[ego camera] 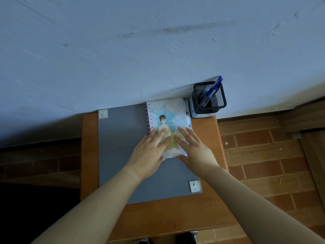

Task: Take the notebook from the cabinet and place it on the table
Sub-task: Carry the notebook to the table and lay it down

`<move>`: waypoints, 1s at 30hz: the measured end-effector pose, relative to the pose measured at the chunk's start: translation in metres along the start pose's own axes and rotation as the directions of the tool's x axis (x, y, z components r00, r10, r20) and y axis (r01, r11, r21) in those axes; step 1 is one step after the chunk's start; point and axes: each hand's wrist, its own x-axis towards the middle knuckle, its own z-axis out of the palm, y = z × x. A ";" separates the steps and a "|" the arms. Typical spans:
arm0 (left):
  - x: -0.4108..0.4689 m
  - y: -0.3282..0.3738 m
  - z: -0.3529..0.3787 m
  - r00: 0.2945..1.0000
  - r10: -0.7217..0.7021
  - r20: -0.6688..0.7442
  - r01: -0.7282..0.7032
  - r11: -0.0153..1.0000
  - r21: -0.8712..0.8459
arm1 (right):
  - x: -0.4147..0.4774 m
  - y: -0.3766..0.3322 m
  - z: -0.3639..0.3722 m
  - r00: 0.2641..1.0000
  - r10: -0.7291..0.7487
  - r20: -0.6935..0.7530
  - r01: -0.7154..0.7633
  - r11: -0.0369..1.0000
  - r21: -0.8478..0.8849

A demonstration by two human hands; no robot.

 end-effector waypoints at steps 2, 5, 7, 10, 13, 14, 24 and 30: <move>0.003 -0.002 -0.002 1.000 0.007 0.001 -0.007 1.000 -0.006 | 0.003 0.000 -0.002 1.000 -0.007 -0.003 0.007 1.000 -0.008; 0.002 -0.002 -0.003 1.000 0.007 0.018 -0.007 1.000 -0.009 | 0.003 0.001 -0.002 1.000 -0.013 -0.007 0.013 1.000 -0.007; 0.002 0.000 -0.004 1.000 0.003 0.025 -0.003 1.000 -0.011 | 0.002 0.000 -0.002 1.000 -0.004 -0.006 0.004 1.000 0.000; 0.003 0.001 -0.006 0.999 -0.008 0.041 0.009 1.000 -0.008 | 0.003 -0.002 -0.004 1.000 0.003 0.000 -0.003 1.000 -0.009; 0.004 0.002 -0.009 0.997 -0.022 0.069 0.021 1.000 0.015 | 0.004 -0.003 -0.007 1.000 0.008 0.009 -0.008 1.000 -0.012; 0.004 0.003 -0.011 0.996 -0.028 0.082 0.026 0.999 0.023 | 0.004 -0.004 -0.009 1.000 0.012 0.013 -0.012 1.000 -0.005; -0.028 0.017 -0.077 0.991 -0.116 0.062 0.113 0.992 0.048 | -0.021 -0.028 -0.069 0.999 0.052 -0.006 -0.051 0.996 0.066; -0.080 0.047 -0.155 0.990 -0.142 -0.008 0.141 0.990 -0.027 | -0.071 -0.063 -0.141 0.998 0.050 -0.030 -0.046 0.993 0.111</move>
